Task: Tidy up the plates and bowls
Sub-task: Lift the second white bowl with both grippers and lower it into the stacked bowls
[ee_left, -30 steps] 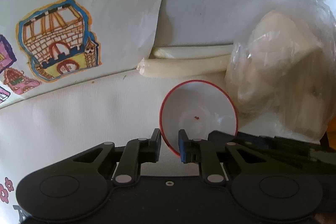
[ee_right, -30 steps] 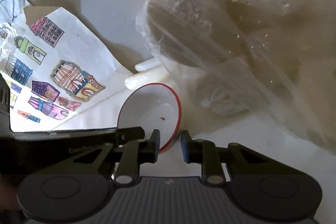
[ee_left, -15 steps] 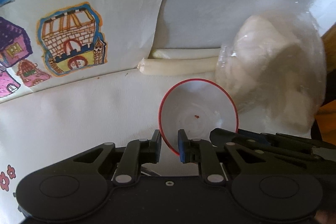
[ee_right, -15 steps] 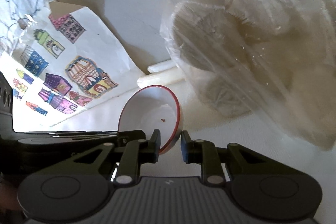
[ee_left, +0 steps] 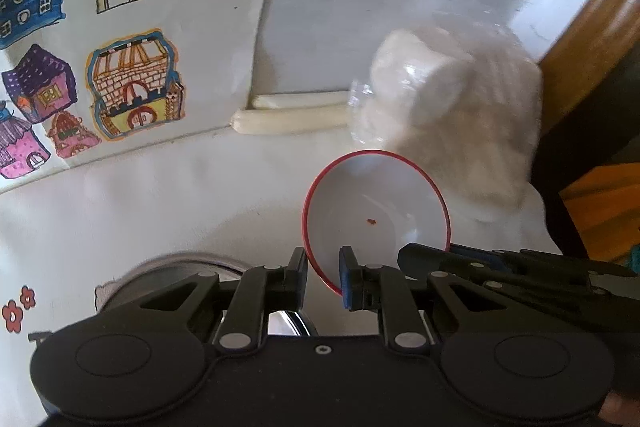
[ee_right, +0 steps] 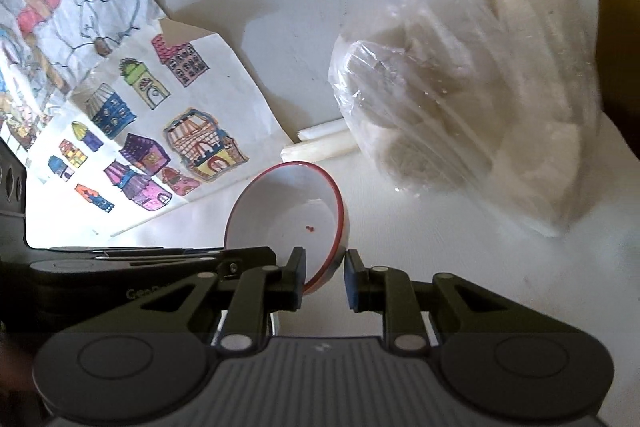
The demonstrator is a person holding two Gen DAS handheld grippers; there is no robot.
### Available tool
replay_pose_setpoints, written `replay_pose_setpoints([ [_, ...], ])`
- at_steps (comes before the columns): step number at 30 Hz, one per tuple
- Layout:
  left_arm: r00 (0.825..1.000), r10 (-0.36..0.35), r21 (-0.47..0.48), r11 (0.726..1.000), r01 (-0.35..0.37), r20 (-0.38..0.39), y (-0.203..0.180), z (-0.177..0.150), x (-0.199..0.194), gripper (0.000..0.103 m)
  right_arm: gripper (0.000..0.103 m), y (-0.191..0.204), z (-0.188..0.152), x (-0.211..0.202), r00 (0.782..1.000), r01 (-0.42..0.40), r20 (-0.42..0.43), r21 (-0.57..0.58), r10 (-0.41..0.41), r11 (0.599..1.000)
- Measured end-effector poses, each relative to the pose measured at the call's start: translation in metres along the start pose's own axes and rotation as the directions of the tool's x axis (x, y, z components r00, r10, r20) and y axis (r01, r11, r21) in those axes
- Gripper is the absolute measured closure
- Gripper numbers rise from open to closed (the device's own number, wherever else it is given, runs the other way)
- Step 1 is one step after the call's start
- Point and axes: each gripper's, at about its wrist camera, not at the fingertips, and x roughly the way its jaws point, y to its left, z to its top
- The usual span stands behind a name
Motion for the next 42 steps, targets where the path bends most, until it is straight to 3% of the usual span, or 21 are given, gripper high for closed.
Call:
replay_pose_setpoints([
  [6, 1.0, -0.026, 0.044, 0.999, 0.026, -0.006, -0.015, -0.011, -0.026, 0.085, 0.08, -0.001, -0.021, -0.026, 1.0, -0.001, 0.015, 0.008, 0.001, 1.0],
  [22, 0.993, -0.102, 0.102, 0.989, 0.107, -0.055, -0.038, -0.053, -0.044, 0.085, 0.08, -0.004, -0.075, -0.074, 0.999, 0.046, 0.025, 0.032, -0.047, 0.998],
  [42, 0.974, -0.105, 0.106, 0.986, 0.128, -0.201, -0.048, -0.097, -0.04, 0.084, 0.08, -0.016, -0.112, -0.08, 0.989, 0.069, -0.134, 0.017, -0.066, 0.997],
])
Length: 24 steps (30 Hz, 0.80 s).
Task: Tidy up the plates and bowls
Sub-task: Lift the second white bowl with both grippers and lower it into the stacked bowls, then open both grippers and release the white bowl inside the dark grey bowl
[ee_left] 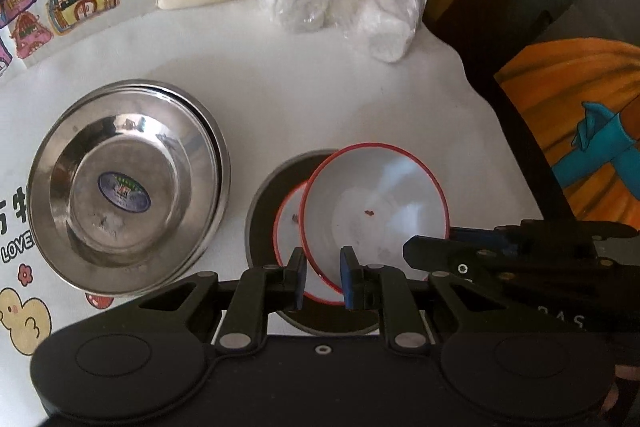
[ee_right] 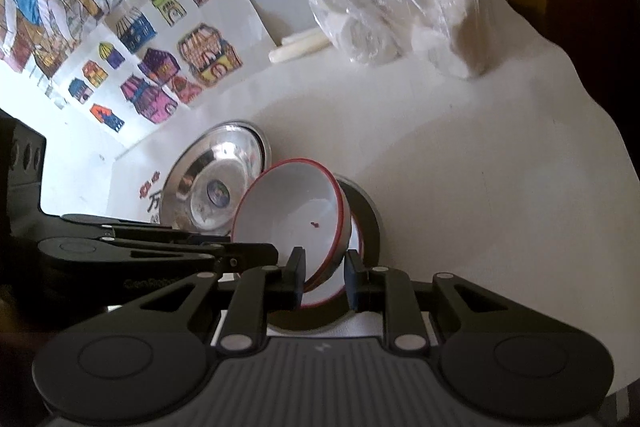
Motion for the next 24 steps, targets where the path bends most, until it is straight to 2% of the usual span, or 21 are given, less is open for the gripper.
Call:
replay_pose_setpoints([
  [5, 0.999, 0.031, 0.003, 1.0, -0.031, -0.036, -0.003, 0.0, 0.004, 0.083, 0.08, 0.004, 0.002, 0.004, 0.999, 0.015, -0.032, -0.023, -0.016, 1.0],
  [10, 0.997, 0.027, -0.028, 0.999, -0.029, -0.066, -0.001, 0.001, 0.009, 0.083, 0.08, 0.006, 0.004, 0.007, 0.998, 0.03, -0.057, -0.037, -0.032, 0.999],
  [24, 0.993, 0.056, -0.073, 0.995, -0.064, -0.099, -0.001, 0.004, 0.014, 0.082, 0.08, 0.009, 0.01, 0.015, 0.994, 0.028, -0.104, -0.08, -0.037, 0.996],
])
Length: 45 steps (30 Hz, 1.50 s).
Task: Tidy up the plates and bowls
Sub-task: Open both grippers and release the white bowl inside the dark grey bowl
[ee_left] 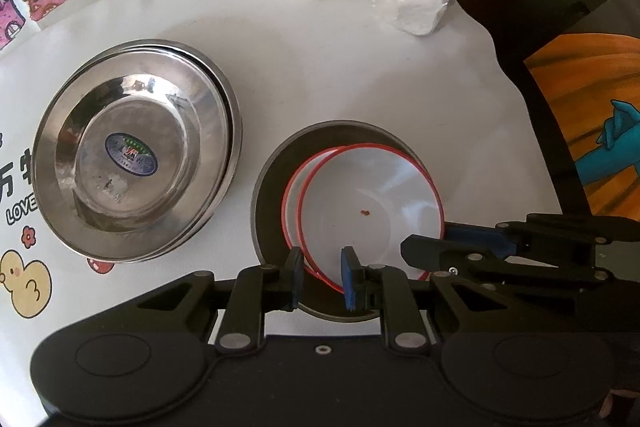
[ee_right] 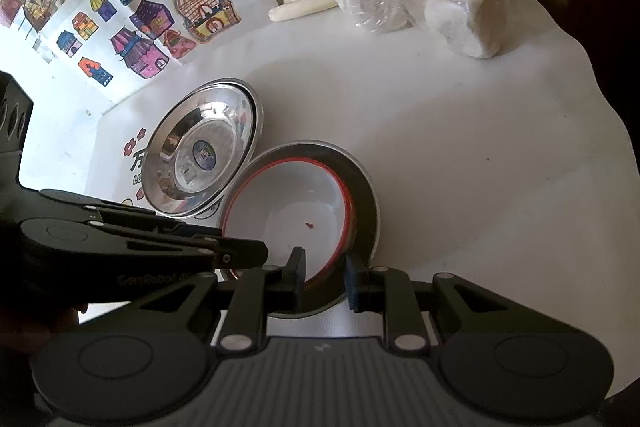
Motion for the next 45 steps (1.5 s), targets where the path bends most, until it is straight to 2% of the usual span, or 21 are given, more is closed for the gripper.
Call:
replay_pose_setpoints([
  [12, 1.0, 0.021, -0.026, 0.999, -0.021, -0.022, 0.0, 0.005, 0.004, 0.079, 0.079, 0.002, 0.006, 0.003, 0.999, -0.005, -0.032, -0.019, 0.004, 1.0],
  [26, 1.0, 0.02, -0.037, 0.999, -0.021, -0.014, 0.001, 0.006, 0.002, 0.075, 0.079, 0.002, 0.006, 0.004, 0.999, -0.009, -0.042, -0.024, 0.008, 1.0],
  [41, 1.0, 0.004, -0.029, 1.0, -0.004, -0.002, 0.002, 0.007, -0.005, 0.063, 0.077, -0.002, 0.006, 0.001, 0.999, 0.003, -0.045, -0.003, -0.003, 1.0],
  [45, 1.0, 0.01, -0.032, 0.999, -0.01, 0.003, 0.003, 0.009, -0.008, 0.056, 0.077, -0.003, 0.006, -0.001, 0.999, 0.006, -0.044, 0.003, -0.006, 1.0],
])
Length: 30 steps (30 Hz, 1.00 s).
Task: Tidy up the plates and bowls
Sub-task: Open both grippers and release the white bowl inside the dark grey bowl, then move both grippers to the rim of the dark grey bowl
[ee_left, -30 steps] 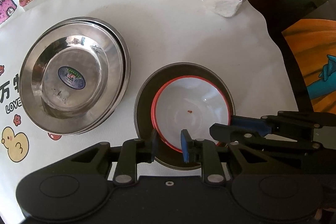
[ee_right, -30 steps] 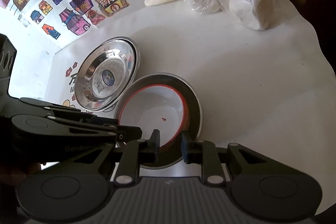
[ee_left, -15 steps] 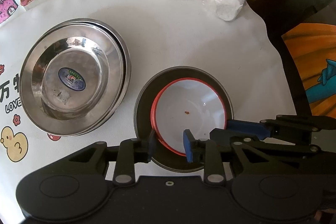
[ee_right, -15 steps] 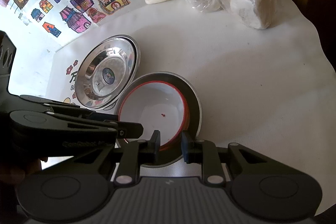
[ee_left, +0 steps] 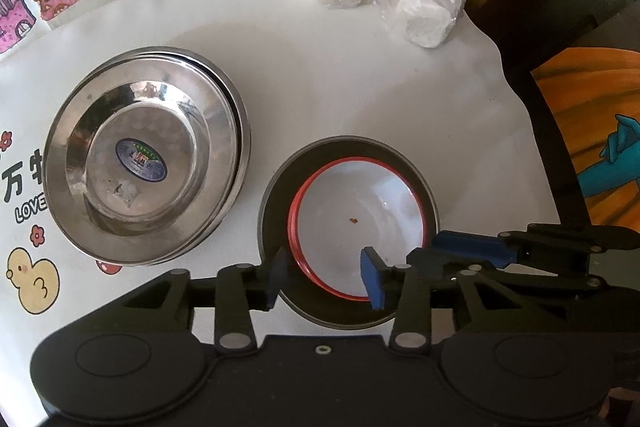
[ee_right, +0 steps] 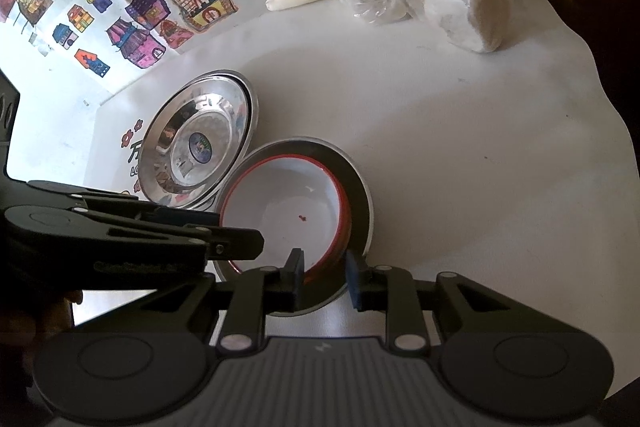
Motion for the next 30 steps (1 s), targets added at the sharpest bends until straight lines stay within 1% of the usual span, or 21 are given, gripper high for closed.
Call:
replay_pose_setpoints([
  [1, 1.0, 0.002, -0.003, 1.0, -0.002, 0.002, 0.001, 0.0, -0.001, 0.052, 0.075, 0.0, 0.0, -0.001, 1.0, 0.002, 0.0, 0.002, -0.002, 1.0],
  [4, 1.0, -0.004, -0.012, 1.0, 0.004, 0.012, 0.003, 0.001, -0.005, 0.045, 0.071, -0.002, 0.002, -0.003, 1.0, 0.005, 0.002, 0.009, -0.005, 1.0],
  [7, 1.0, -0.007, -0.02, 1.0, 0.007, 0.024, 0.006, 0.002, -0.01, 0.041, 0.067, -0.003, 0.003, -0.007, 1.0, 0.009, 0.007, 0.009, -0.01, 1.0],
  [9, 1.0, -0.004, -0.022, 1.0, 0.005, 0.029, 0.007, 0.002, -0.013, 0.039, 0.062, -0.003, 0.003, -0.01, 1.0, 0.014, 0.011, 0.005, -0.014, 1.0],
  [11, 0.999, 0.003, -0.02, 1.0, -0.003, 0.041, 0.007, 0.002, -0.018, 0.031, 0.057, -0.003, 0.003, -0.015, 1.0, 0.017, 0.018, 0.003, -0.017, 1.0],
  [12, 0.999, 0.006, -0.018, 1.0, -0.005, 0.049, 0.007, 0.002, -0.02, 0.03, 0.056, -0.004, 0.003, -0.018, 1.0, 0.018, 0.02, 0.004, -0.018, 1.0],
  [15, 0.998, 0.014, -0.015, 1.0, -0.013, 0.069, 0.008, 0.003, -0.027, 0.022, 0.047, -0.007, 0.004, -0.025, 0.999, 0.026, 0.03, 0.013, -0.026, 1.0],
  [17, 0.997, 0.018, -0.017, 1.0, -0.017, 0.08, 0.01, 0.002, -0.031, 0.017, 0.037, -0.009, 0.004, -0.029, 0.999, 0.031, 0.034, 0.017, -0.032, 0.999],
  [18, 0.996, 0.021, -0.019, 1.0, -0.019, 0.084, 0.011, 0.002, -0.032, 0.017, 0.035, -0.009, 0.004, -0.03, 0.999, 0.034, 0.036, 0.018, -0.035, 0.999],
  [20, 0.996, 0.018, -0.026, 1.0, -0.016, 0.09, 0.013, 0.001, -0.033, 0.015, 0.027, -0.01, 0.004, -0.033, 0.998, 0.04, 0.041, 0.021, -0.041, 0.999],
  [21, 0.996, 0.013, -0.035, 0.999, -0.01, 0.09, 0.015, 0.001, -0.033, 0.011, 0.023, -0.011, 0.003, -0.035, 0.998, 0.042, 0.045, 0.024, -0.043, 0.999],
  [22, 0.996, 0.011, -0.041, 0.999, -0.008, 0.09, 0.015, 0.001, -0.032, 0.005, 0.016, -0.012, 0.003, -0.037, 0.998, 0.043, 0.05, 0.029, -0.045, 0.999],
  [23, 0.996, 0.01, -0.044, 0.999, -0.006, 0.092, 0.016, 0.0, -0.032, 0.001, 0.011, -0.014, 0.003, -0.039, 0.997, 0.044, 0.055, 0.035, -0.046, 0.998],
  [26, 0.997, 0.004, -0.054, 0.999, 0.0, 0.081, 0.018, -0.002, -0.031, 0.001, 0.004, -0.019, 0.003, -0.044, 0.997, 0.044, 0.067, 0.056, -0.048, 0.997],
  [28, 0.998, 0.015, -0.062, 0.998, -0.01, 0.067, 0.019, -0.003, -0.03, 0.001, 0.002, -0.022, 0.003, -0.045, 0.997, 0.045, 0.065, 0.063, -0.049, 0.997],
  [30, 0.997, 0.02, -0.067, 0.998, -0.015, 0.071, 0.021, -0.003, -0.03, 0.001, 0.0, -0.024, 0.003, -0.045, 0.996, 0.053, 0.064, 0.065, -0.057, 0.996],
])
